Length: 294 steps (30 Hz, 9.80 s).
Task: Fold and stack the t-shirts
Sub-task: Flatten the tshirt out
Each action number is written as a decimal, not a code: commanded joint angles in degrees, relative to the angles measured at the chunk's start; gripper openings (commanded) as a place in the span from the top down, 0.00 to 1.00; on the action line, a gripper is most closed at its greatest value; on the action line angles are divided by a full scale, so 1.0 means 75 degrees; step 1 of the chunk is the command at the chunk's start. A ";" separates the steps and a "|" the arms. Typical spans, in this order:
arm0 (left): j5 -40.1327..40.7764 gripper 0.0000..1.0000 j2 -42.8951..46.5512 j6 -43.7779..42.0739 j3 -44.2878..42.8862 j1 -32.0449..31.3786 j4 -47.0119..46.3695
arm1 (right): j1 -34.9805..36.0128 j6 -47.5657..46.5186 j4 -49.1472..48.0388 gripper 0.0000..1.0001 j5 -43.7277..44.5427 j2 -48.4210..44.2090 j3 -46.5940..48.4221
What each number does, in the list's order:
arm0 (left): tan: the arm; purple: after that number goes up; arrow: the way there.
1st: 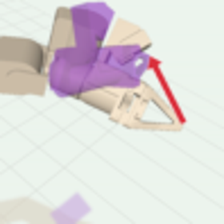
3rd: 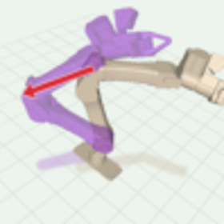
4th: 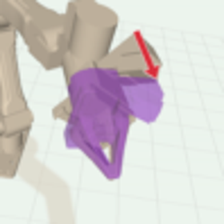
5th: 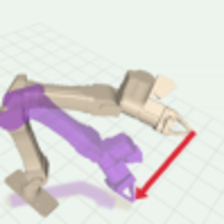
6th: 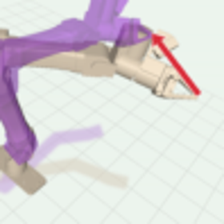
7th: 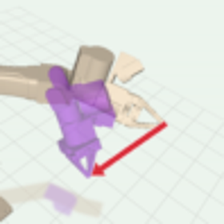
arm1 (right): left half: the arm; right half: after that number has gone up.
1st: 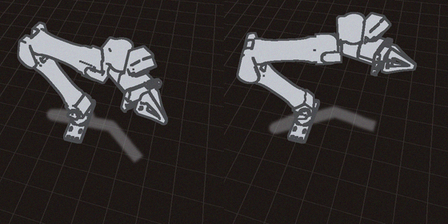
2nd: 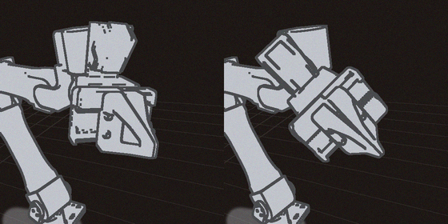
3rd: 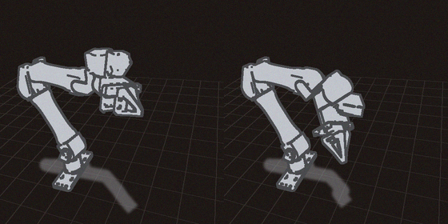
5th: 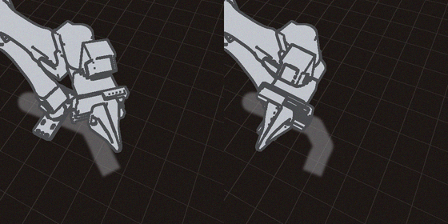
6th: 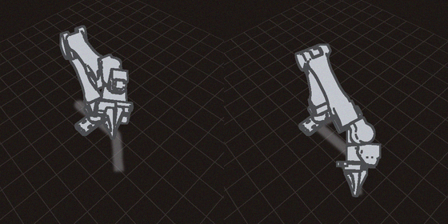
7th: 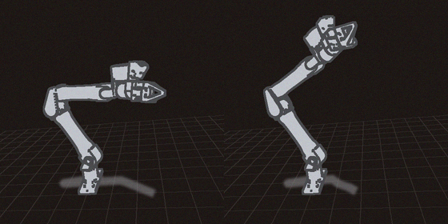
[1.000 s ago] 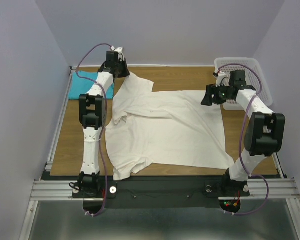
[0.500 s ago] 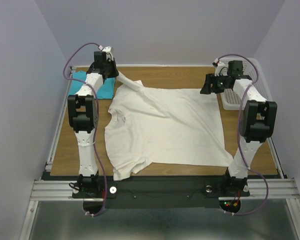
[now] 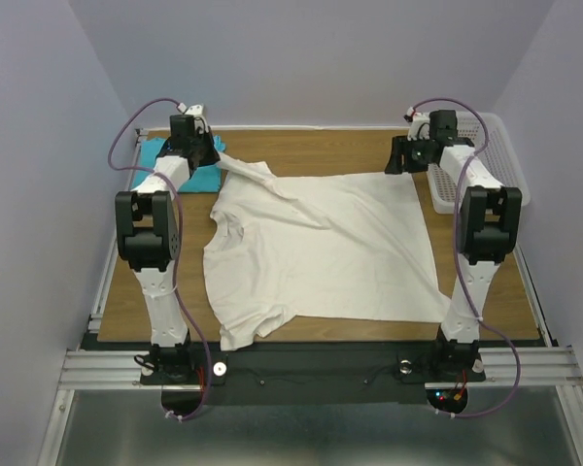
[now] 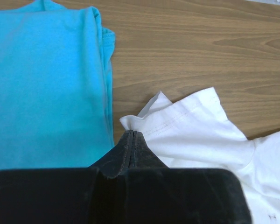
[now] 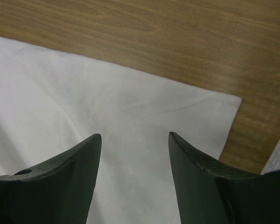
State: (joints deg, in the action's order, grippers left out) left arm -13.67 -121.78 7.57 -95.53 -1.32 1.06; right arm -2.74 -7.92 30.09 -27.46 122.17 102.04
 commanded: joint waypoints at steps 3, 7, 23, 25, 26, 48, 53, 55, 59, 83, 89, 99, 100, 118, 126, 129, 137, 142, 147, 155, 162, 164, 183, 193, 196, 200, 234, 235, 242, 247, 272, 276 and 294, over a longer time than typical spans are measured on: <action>0.0100 1.00 0.1213 0.0033 0.0828 0.0364 -0.0902 | 0.0108 0.0072 -0.0168 0.35 0.1048 0.0304 0.0832; 0.0170 1.00 0.1541 0.0092 0.1333 0.0446 -0.1044 | 0.0108 0.0119 -0.0156 0.36 0.1201 0.0608 0.1206; -0.0064 1.00 0.2092 0.0139 0.2120 0.0539 -0.1243 | 0.0295 0.0364 -0.0156 0.39 0.1763 0.1886 0.2472; -0.0087 1.00 0.2092 0.0127 0.2131 0.0540 -0.1243 | 0.0342 0.0365 -0.0156 0.39 0.1961 0.2003 0.2578; -0.0099 1.00 0.2104 0.0127 0.2154 0.0540 -0.1243 | 0.0354 0.0342 -0.0156 0.40 0.2009 0.2027 0.2567; -0.0462 1.00 0.1987 0.0232 0.1956 0.0539 -0.1243 | 0.0518 0.0482 -0.0039 0.66 0.1951 0.2671 0.2813; -0.0521 1.00 0.1999 0.0232 0.1909 0.0528 -0.1243 | 0.0518 0.0529 -0.0004 0.87 0.1787 0.2695 0.2965; -0.0568 1.00 0.2010 0.0256 0.1909 0.0539 -0.1243 | 0.0518 0.0564 -0.0004 0.95 0.1729 0.2625 0.2989; -0.0603 1.00 0.1999 0.0291 0.1850 0.0528 -0.1243 | 0.0518 0.0611 -0.0015 0.99 0.1740 0.2379 0.3058; -0.0650 1.00 0.1038 0.0514 -0.1078 0.0539 -0.1266 | 0.0085 0.1326 -0.1022 0.99 0.1564 -0.0339 0.2356; -0.0404 1.00 0.0710 0.0514 -0.1326 0.0539 -0.1184 | 0.0003 0.1349 -0.1561 0.99 0.1728 -0.0703 0.1817; -0.0380 1.00 0.0604 0.0432 -0.1525 0.0528 -0.1254 | -0.0033 0.1420 -0.2371 0.99 0.1495 -0.0879 0.1348; -0.0508 1.00 0.0650 0.0443 -0.1455 0.0516 -0.1313 | -0.0033 0.1420 -0.2382 0.99 0.1378 -0.0891 0.1348; 0.0404 1.00 0.6320 0.0970 0.1392 0.0504 -0.2567 | -0.0396 0.1314 -0.1785 0.99 0.0240 -0.4053 0.2132; 0.1072 1.00 0.8745 0.1170 0.1370 0.0504 -0.2778 | -0.0396 0.1548 -0.1516 1.00 0.0977 -0.5483 0.3105; 0.1295 1.00 0.9263 0.1111 0.1042 0.0504 -0.2720 | -0.0396 0.1630 -0.1457 0.99 0.1177 -0.5905 0.3597; 0.1577 1.00 1.0037 0.1135 0.0363 0.0504 -0.2649 | -0.0419 0.1806 -0.1234 0.99 0.1376 -0.6749 0.4289; 0.1460 1.00 0.9956 0.1380 0.0139 0.0504 -0.2684 | -0.0455 0.1806 -0.1164 0.99 0.1342 -0.7019 0.3869; 0.1191 1.00 0.9617 0.1638 0.0595 0.0504 -0.2824 | -0.0455 0.1795 -0.1152 1.00 0.1248 -0.7090 0.3025; 0.0710 1.00 0.8973 0.2060 0.2821 0.0516 -0.3749 | -0.0455 0.1830 -0.1234 0.99 0.0488 -0.6658 0.0978; 0.0593 1.00 0.7698 0.2236 0.4602 0.0458 -0.4931 | -0.0455 0.2146 -0.2205 0.99 -0.0321 -0.5664 -0.0795; 0.0627 1.00 0.7007 0.2154 0.4908 0.0352 -0.5214 | -0.0455 0.2321 -0.2709 0.99 -0.0509 -0.5241 -0.1264; 0.0991 1.00 0.2128 0.2213 0.3140 0.0200 -0.5661 | -0.0244 0.2556 -0.5242 0.99 -0.0112 0.0093 -0.0176; 0.1108 1.00 0.1846 0.1991 0.2858 0.0200 -0.5497 | -0.0009 0.2814 -0.5605 0.99 0.0181 0.1030 0.0703; 0.1108 1.00 0.1834 0.1932 0.2776 0.0235 -0.5439 | -0.0009 0.2698 -0.5640 0.99 0.0124 0.1265 0.0995; 0.1120 1.00 0.1940 0.1897 0.2776 0.0317 -0.5438 | -0.0009 0.2720 -0.5722 0.99 -0.0299 0.1523 0.1300; 0.0077 1.00 0.3990 0.1030 0.4837 0.0211 -0.5274 | -0.0068 0.2240 -0.5980 0.99 -0.0076 0.0023 -0.0281; 0.0065 1.00 0.4118 0.0983 0.4896 0.0200 -0.5239 | -0.0068 0.2205 -0.5980 0.99 -0.0077 0.0023 -0.0362; 0.0451 1.00 0.4576 0.0666 0.5342 -0.0046 -0.4911 | -0.0138 0.1924 -0.5980 0.99 0.0439 -0.0176 -0.0703; 0.0300 1.00 0.4729 0.0596 0.5459 -0.0046 -0.4782 | -0.0197 0.1853 -0.5980 0.99 0.0404 -0.0223 -0.0843; 0.0124 1.00 0.5807 0.0057 0.5975 0.0001 -0.4138 | -0.0326 0.1771 -0.6882 0.99 -0.0158 -0.0187 -0.1030; 0.0100 1.00 0.6088 -0.0002 0.6115 0.0001 -0.4044 | -0.0361 0.1642 -0.7116 0.99 -0.0393 -0.0293 -0.1230; -0.0263 1.00 0.6440 0.0033 0.6456 -0.0011 -0.3423 | -0.0396 0.1537 -0.7293 0.99 -0.1459 -0.0164 -0.1359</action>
State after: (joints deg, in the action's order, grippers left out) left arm -15.25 -74.70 8.38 -47.24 -1.76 -23.64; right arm -5.28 4.86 -20.25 -36.42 123.66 92.77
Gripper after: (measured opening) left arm 0.018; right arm 0.021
